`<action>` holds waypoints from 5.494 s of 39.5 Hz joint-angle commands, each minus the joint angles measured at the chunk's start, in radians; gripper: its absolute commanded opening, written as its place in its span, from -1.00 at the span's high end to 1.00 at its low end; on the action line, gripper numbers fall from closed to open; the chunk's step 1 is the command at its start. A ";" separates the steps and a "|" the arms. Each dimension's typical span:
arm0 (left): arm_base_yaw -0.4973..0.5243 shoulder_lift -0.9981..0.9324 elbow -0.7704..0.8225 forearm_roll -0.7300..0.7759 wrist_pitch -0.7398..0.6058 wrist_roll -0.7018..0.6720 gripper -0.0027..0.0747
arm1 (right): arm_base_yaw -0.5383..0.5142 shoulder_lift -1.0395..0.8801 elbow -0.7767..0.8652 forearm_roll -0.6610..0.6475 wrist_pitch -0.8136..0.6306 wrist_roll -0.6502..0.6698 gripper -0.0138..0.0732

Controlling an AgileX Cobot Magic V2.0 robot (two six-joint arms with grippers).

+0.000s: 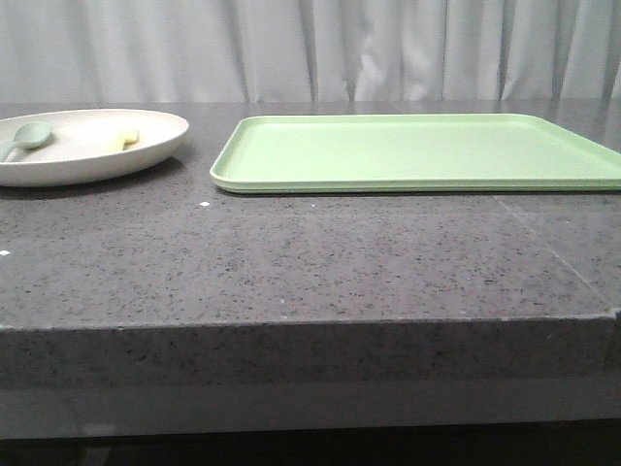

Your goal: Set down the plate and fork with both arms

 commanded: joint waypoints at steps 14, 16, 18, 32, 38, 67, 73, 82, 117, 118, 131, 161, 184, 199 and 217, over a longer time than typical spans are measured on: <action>-0.007 0.015 -0.286 -0.005 0.012 -0.001 0.98 | 0.000 0.014 -0.255 0.029 0.022 -0.004 0.84; -0.007 0.043 -0.343 -0.003 0.053 -0.001 0.98 | 0.000 0.048 -0.310 0.029 0.061 -0.004 0.84; -0.007 0.089 -0.411 -0.003 0.103 -0.001 0.98 | 0.000 0.091 -0.362 0.029 0.099 -0.004 0.84; -0.007 0.396 -0.641 -0.003 0.301 -0.001 0.98 | 0.000 0.431 -0.586 0.029 0.243 -0.004 0.84; -0.007 0.467 -0.641 -0.003 0.301 -0.001 0.98 | 0.000 0.533 -0.586 0.029 0.241 -0.004 0.84; -0.007 0.543 -0.641 0.036 0.309 -0.001 0.33 | 0.000 0.659 -0.586 0.029 0.237 -0.004 0.38; -0.007 0.543 -0.641 0.078 0.309 -0.001 -0.59 | 0.000 0.659 -0.586 0.029 0.237 -0.004 -0.60; -0.007 0.543 -0.641 0.076 0.309 -0.001 -0.70 | 0.000 0.659 -0.586 0.029 0.238 -0.004 -0.82; 0.224 1.198 -1.094 -0.213 0.756 0.143 -0.70 | 0.000 0.659 -0.586 0.029 0.238 -0.004 -0.82; 0.234 1.220 -1.104 -0.254 0.768 0.171 -0.70 | 0.000 0.659 -0.586 0.029 0.238 -0.004 -0.82; 0.318 1.517 -1.325 -0.605 0.873 0.352 -0.70 | 0.000 0.659 -0.586 0.029 0.238 -0.004 -0.82; 0.279 1.821 -1.561 -0.583 0.961 0.352 -0.37 | 0.000 0.659 -0.586 0.029 0.238 -0.004 -0.82; 0.252 1.851 -1.561 -0.583 0.957 0.363 -0.10 | 0.000 0.659 -0.586 0.029 0.238 -0.004 -0.82; 0.231 1.875 -1.561 -0.584 0.915 0.363 0.08 | 0.000 0.659 -0.586 0.029 0.238 -0.004 -0.82; 0.231 1.875 -1.563 -0.583 0.910 0.363 0.91 | 0.000 0.659 -0.586 0.029 0.238 -0.004 -0.82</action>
